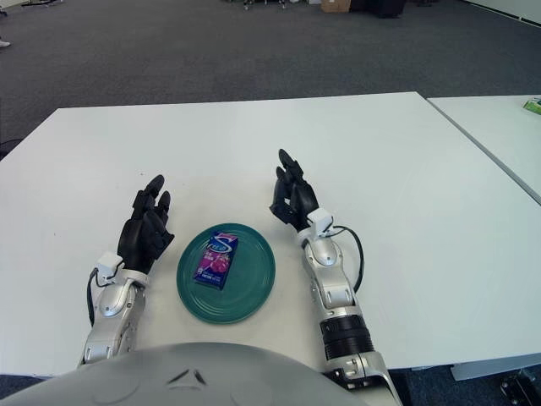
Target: Put the gum into the plate.
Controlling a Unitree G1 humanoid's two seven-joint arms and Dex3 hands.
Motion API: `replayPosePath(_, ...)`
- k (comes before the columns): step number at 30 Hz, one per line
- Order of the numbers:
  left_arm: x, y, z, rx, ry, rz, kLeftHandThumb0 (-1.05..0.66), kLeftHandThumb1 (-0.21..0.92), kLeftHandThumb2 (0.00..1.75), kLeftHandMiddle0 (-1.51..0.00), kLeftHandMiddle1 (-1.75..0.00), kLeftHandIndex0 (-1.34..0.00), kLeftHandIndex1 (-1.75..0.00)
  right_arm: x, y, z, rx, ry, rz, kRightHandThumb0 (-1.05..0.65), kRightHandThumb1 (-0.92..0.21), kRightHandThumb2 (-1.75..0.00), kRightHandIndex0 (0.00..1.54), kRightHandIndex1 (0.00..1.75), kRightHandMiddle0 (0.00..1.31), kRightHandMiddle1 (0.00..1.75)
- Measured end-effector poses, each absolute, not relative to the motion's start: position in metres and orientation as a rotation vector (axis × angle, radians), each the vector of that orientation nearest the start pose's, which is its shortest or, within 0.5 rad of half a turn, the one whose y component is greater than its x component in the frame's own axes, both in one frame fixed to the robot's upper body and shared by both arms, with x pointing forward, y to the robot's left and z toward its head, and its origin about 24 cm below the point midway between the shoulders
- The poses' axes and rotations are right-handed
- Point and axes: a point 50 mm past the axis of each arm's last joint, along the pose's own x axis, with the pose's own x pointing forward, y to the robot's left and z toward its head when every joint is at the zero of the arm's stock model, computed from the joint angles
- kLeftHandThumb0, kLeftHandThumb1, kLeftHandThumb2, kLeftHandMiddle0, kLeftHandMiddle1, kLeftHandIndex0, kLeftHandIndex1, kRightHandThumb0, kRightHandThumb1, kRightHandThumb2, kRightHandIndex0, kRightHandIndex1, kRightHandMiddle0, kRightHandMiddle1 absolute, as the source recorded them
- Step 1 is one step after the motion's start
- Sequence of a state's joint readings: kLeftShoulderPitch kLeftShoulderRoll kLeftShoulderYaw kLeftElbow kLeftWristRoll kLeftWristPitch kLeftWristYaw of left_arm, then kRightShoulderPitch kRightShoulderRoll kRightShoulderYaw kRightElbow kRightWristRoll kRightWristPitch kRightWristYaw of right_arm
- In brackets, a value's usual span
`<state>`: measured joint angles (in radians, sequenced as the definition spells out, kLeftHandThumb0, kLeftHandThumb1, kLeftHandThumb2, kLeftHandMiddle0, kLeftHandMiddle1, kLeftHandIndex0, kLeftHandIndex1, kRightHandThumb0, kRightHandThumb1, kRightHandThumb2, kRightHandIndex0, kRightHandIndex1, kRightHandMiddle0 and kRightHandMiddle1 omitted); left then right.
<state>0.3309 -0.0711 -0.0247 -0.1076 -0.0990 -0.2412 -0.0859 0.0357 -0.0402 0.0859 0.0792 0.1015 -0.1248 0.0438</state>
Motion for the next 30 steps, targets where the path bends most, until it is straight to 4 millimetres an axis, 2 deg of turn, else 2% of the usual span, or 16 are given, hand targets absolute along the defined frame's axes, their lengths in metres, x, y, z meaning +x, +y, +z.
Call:
replayPosePath(6, 0.1848, 0.1512, 0.0206, -0.156, -0.042, 0.028, -1.05, 0.92, 1.06, -0.08, 0.00, 0.00, -0.21, 0.2419, -0.1440, 0.0191, 0.046, 0.068, 0.070, -0.83, -0.92, -0.96, 0.10, 0.00, 0.00, 0.18)
replayPosePath(16, 0.1828, 0.1530, 0.0198, -0.146, -0.034, 0.029, -1.05, 0.92, 1.09, -0.01, 0.00, 0.00, -0.13, 0.2425, -0.1440, 0.0224, -0.021, 0.161, 0.064, -0.80, -0.92, -0.98, 0.08, 0.00, 0.00, 0.12)
replayPosePath(22, 0.1826, 0.1540, 0.0195, -0.144, -0.034, 0.027, -1.05, 0.92, 1.11, -0.01, 0.00, 0.00, -0.13, 0.2402, -0.1440, 0.0249, -0.031, 0.168, 0.065, -0.76, -0.92, -0.97, 0.09, 0.00, 0.00, 0.17)
replayPosePath(30, 0.1807, 0.1565, 0.0157, -0.166, 0.007, 0.028, -1.04, 0.92, 1.09, -0.03, -0.01, 0.00, -0.15, 0.2363, -0.1434, 0.0178, -0.057, 0.155, 0.071, -0.69, -0.92, -0.98, 0.12, 0.01, 0.00, 0.24)
